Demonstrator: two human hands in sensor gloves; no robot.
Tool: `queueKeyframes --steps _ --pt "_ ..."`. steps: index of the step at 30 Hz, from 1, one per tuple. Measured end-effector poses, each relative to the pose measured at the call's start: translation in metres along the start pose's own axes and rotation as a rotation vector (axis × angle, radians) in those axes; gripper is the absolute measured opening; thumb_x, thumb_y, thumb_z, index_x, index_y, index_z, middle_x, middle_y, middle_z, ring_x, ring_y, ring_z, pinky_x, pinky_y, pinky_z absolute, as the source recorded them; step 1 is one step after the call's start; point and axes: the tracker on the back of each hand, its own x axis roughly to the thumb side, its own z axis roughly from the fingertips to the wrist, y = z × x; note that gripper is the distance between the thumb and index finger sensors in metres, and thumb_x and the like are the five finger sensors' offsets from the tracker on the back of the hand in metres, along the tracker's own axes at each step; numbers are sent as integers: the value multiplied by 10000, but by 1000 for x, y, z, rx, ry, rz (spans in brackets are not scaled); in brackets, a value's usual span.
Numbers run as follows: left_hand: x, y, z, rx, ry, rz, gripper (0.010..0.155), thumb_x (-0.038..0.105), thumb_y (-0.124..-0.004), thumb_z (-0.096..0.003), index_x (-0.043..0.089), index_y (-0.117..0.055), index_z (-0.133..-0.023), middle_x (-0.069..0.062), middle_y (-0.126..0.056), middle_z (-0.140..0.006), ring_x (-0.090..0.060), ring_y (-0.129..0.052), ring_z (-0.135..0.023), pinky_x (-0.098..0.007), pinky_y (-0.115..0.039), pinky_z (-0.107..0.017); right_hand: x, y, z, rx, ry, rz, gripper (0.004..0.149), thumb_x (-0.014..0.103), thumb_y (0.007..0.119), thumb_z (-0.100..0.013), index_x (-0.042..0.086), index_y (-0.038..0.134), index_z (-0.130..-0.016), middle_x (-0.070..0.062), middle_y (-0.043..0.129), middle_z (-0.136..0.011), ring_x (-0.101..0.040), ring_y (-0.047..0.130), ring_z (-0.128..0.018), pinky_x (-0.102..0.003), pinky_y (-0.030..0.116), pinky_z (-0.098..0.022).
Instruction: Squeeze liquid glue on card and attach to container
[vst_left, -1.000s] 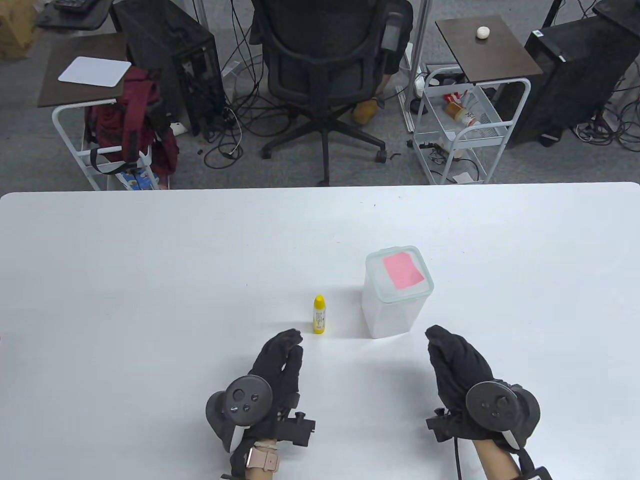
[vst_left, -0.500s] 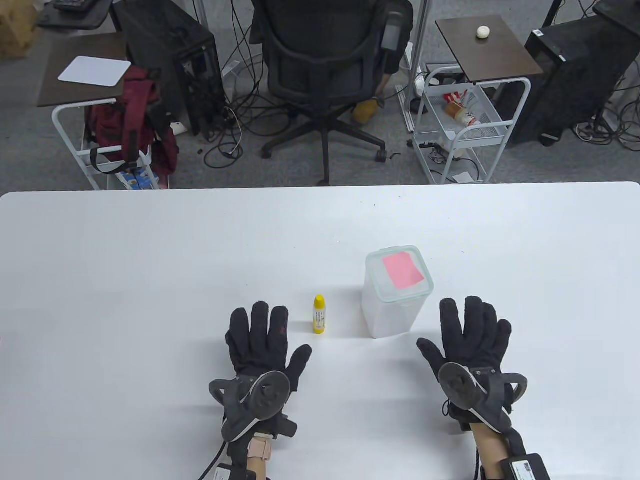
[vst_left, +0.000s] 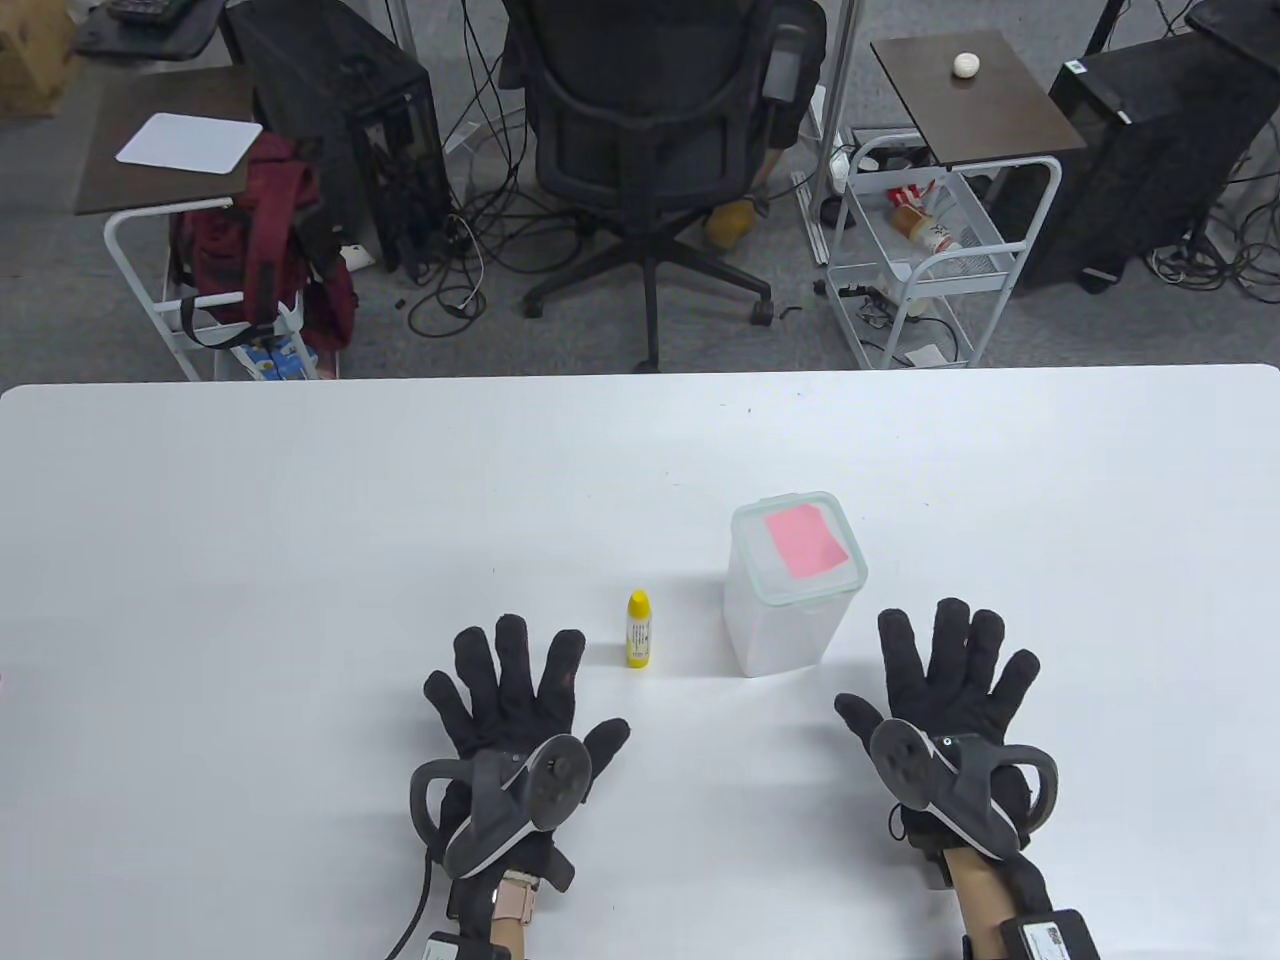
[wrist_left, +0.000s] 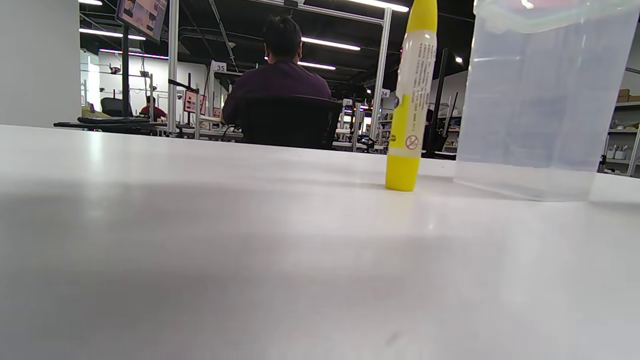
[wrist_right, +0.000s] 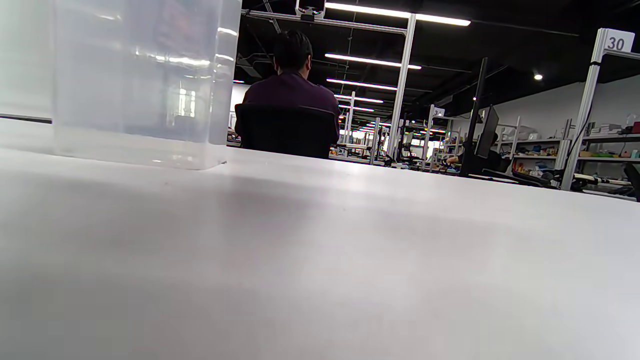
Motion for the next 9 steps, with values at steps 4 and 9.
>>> queueKeyframes --steps 4,9 --pt "0 1 1 -10 3 -8 912 752 -466 -518 270 -14 -1147 -227 46 -1188 -543 69 -1029 -757 -95 -655 1 -1 1 5 0 11 854 706 363 -558 227 11 -1171 -310 9 -1205 -606 85 -1114 -771 57 -707" --pt "1 0 1 -18 2 -10 911 745 -477 -519 268 -27 -1151 -223 37 -1192 -539 59 -1035 -755 -101 -659 2 -2 1 9 -8 12 849 699 374 -561 227 23 -1172 -307 25 -1209 -603 101 -1116 -771 65 -708"
